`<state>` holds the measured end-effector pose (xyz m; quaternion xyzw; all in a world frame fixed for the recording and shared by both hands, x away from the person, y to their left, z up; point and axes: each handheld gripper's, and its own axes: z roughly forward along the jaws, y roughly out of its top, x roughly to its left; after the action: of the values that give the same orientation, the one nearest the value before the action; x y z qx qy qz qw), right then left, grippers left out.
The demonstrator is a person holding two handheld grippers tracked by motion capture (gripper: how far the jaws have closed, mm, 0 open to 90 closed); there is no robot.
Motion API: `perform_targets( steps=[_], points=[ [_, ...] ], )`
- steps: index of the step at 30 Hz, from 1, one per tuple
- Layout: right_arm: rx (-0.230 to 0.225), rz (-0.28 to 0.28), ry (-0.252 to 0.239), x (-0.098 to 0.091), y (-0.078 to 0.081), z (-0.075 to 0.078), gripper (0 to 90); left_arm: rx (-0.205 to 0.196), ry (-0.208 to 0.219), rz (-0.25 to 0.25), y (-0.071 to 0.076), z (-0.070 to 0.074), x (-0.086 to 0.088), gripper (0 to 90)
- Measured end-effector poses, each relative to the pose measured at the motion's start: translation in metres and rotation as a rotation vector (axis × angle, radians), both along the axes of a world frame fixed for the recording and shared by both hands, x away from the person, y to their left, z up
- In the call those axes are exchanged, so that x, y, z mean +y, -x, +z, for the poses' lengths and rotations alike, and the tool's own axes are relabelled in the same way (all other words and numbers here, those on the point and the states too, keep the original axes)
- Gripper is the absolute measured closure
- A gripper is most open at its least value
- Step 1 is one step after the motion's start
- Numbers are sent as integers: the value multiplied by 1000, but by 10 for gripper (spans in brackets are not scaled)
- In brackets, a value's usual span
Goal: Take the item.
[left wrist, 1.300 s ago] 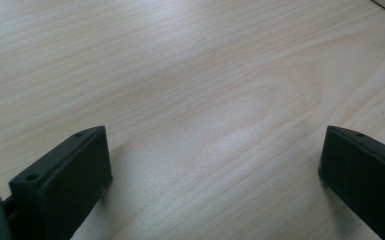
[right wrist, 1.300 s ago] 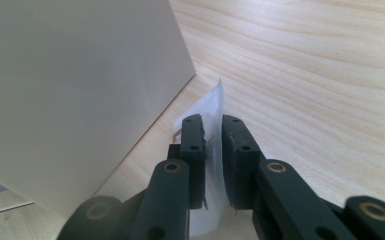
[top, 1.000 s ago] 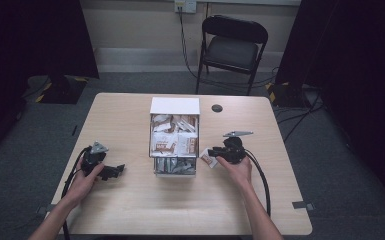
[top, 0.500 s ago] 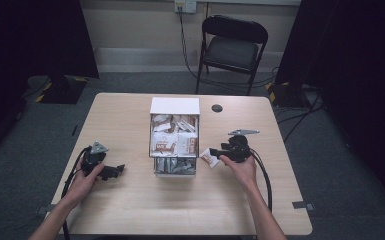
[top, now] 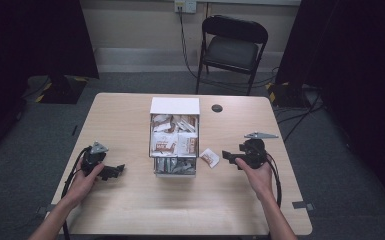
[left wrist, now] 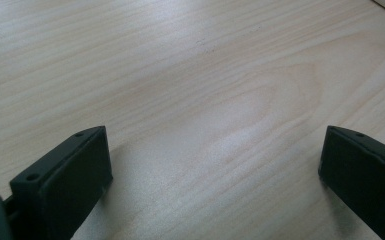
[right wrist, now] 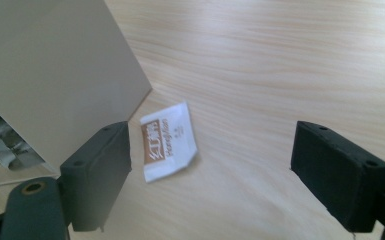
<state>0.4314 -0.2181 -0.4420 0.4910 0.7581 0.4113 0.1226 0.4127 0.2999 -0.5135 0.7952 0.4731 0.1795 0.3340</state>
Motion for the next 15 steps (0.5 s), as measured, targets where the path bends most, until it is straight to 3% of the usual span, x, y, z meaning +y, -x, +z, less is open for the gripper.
perform_targets(
  steps=[6, 10, 15],
  points=[
    [34, -35, 33, -22, 19, -3, 167, 0, 0, 0, 0, 0, 0, 0],
    [36, -113, 54, -40, 32, -13, 179, 0, 0, 0, 0, 0, 0, 0],
    [88, -147, 140, -58, 39, -35, 187, 0, 0, 0, 0, 0, 0, 0]
  ],
)
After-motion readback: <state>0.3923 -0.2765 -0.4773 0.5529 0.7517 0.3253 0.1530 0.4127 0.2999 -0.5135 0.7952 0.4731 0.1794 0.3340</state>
